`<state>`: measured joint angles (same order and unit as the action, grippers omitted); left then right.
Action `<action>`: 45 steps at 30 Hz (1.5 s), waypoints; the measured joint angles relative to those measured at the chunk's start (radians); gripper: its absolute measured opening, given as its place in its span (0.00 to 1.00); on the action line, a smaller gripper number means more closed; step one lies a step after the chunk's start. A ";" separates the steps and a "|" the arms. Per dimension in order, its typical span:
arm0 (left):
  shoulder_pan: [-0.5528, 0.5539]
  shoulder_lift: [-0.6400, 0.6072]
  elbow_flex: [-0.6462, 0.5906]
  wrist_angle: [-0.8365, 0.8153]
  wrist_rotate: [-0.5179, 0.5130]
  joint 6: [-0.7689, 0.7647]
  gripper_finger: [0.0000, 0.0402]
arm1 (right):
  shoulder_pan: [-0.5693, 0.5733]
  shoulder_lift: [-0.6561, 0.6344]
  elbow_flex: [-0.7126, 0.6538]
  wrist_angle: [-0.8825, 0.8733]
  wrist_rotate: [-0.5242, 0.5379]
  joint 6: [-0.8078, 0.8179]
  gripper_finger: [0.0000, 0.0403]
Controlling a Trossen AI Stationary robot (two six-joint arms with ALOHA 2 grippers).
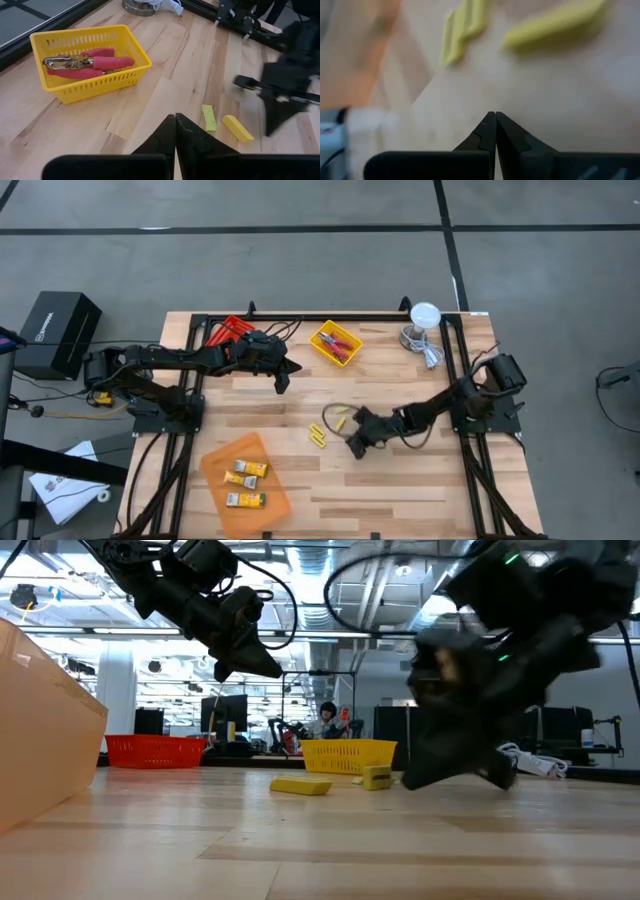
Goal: Pick & Place School Supplies
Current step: Put the yellow eraser into the red bin
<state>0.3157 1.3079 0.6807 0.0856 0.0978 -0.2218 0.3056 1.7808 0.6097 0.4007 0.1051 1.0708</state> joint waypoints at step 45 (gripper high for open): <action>0.000 0.000 -0.066 0.029 -0.001 -0.108 0.00 | -0.400 0.067 0.704 -1.157 -0.502 -1.647 0.36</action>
<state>0.3157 1.3081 0.6147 0.1145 0.0971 -0.3296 -0.0945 1.8482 1.3139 -0.7559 -0.3969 -0.5766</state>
